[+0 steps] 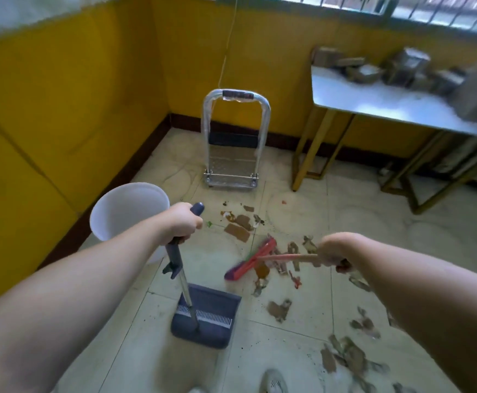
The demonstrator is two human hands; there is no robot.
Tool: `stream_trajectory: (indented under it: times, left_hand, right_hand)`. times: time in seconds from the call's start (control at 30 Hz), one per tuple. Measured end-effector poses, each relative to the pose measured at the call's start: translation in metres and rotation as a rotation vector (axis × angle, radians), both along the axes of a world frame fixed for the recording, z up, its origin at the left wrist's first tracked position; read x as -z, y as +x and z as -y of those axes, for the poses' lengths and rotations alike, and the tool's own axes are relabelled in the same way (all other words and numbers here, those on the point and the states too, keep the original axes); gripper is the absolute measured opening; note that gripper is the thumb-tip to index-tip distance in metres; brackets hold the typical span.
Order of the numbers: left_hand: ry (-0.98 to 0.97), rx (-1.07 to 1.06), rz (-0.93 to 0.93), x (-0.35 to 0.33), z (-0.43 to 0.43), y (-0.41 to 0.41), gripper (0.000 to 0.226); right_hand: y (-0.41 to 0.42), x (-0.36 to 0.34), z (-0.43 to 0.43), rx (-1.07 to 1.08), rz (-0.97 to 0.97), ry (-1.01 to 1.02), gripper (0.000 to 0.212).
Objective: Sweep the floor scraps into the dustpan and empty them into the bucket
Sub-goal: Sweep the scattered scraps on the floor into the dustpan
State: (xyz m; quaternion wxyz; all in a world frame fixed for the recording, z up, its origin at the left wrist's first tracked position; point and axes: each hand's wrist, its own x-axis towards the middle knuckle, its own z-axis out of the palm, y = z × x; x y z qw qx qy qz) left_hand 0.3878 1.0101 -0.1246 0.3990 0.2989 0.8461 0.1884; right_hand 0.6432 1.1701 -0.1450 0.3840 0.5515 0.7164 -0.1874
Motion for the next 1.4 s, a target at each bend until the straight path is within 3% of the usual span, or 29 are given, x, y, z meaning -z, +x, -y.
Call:
stream_trajectory:
  times: [0.07,0.17,0.27,0.4,0.63,0.8,1.17,1.3,1.4]
  left_hand:
    - [0.005,0.031,-0.006,-0.003,0.000,-0.002,0.007]
    - [0.038,0.046,-0.004,-0.003,-0.001,-0.009,0.008]
    - [0.088,0.026,0.000,-0.004,-0.001,-0.016,0.011]
    - [0.176,-0.042,0.022,-0.001,-0.002,-0.026,0.004]
    - [0.196,-0.131,-0.014,-0.003,-0.006,-0.060,0.005]
    - [0.198,-0.194,0.018,0.004,-0.031,-0.085,0.003]
    - [0.103,-0.224,0.053,0.028,-0.107,-0.125,0.005]
    - [0.061,-0.227,0.046,0.040,-0.108,-0.136,0.007]
    - [0.027,-0.211,0.043,0.045,-0.105,-0.143,0.010]
  right_hand:
    - [0.003,-0.009,0.007,0.018,-0.011,0.018,0.028]
    - [-0.004,-0.031,0.015,0.043,-0.092,0.097,0.006]
    - [-0.017,-0.035,0.013,0.105,-0.120,0.160,0.019]
    - [-0.048,-0.023,0.020,0.214,-0.233,0.077,0.026]
    - [-0.116,0.007,0.022,0.245,-0.425,-0.039,0.015]
    - [-0.169,0.028,-0.015,0.240,-0.525,-0.128,0.021]
    - [-0.238,0.105,-0.089,0.133,-0.476,-0.229,0.047]
    - [-0.236,0.147,-0.092,0.258,-0.315,-0.294,0.049]
    - [-0.228,0.162,-0.082,0.255,-0.267,-0.300,0.064]
